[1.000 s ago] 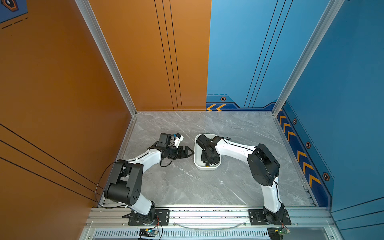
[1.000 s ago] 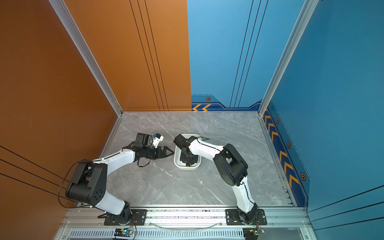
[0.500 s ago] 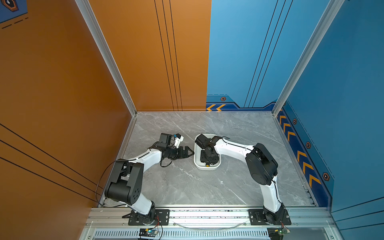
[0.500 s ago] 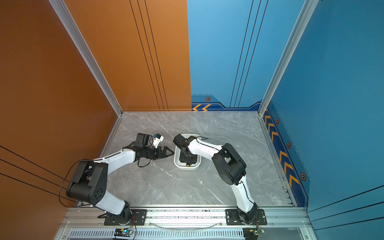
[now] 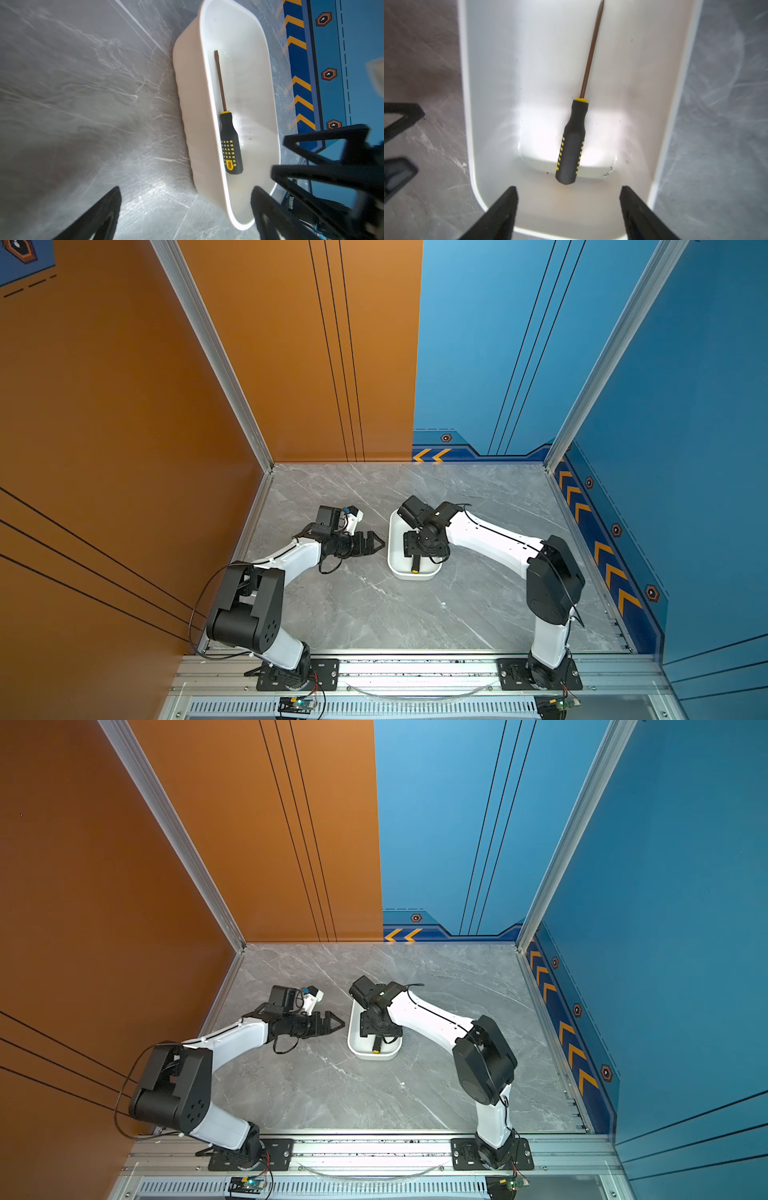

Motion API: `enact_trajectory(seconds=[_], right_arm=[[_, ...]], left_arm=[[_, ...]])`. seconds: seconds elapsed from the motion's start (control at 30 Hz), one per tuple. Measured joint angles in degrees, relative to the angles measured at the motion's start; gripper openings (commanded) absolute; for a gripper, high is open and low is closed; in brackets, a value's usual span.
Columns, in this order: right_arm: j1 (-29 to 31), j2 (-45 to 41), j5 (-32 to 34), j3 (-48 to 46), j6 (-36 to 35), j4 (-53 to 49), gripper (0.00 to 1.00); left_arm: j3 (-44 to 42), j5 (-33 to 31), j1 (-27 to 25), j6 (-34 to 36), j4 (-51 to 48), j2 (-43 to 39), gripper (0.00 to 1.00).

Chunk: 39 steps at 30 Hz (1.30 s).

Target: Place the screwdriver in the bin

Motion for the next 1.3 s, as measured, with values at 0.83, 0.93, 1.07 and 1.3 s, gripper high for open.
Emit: enact_trajectory(seconds=[0.83, 0.93, 1.07, 1.3], right_arm=[[-35.0, -43.3, 15.0, -54.6, -37.5, 49.9, 1.00], [-37.6, -41.9, 13.7, -60.2, -38.7, 58.8, 1.00], [-39.7, -38.1, 11.6, -65.1, -38.9, 69.5, 1.00], [-40.7, -29.4, 8.6, -68.3, -38.9, 84.9, 1.00]], left_arm=[[-11.2, -24.0, 16.5, 6.1, 17.5, -16.3, 0.98], [-15.8, -26.5, 16.9, 7.6, 23.7, -17.6, 0.98], [-21.1, -29.7, 17.0, 10.9, 32.1, -18.9, 0.98], [-26.5, -31.1, 17.4, 14.4, 43.3, -17.7, 0.98]])
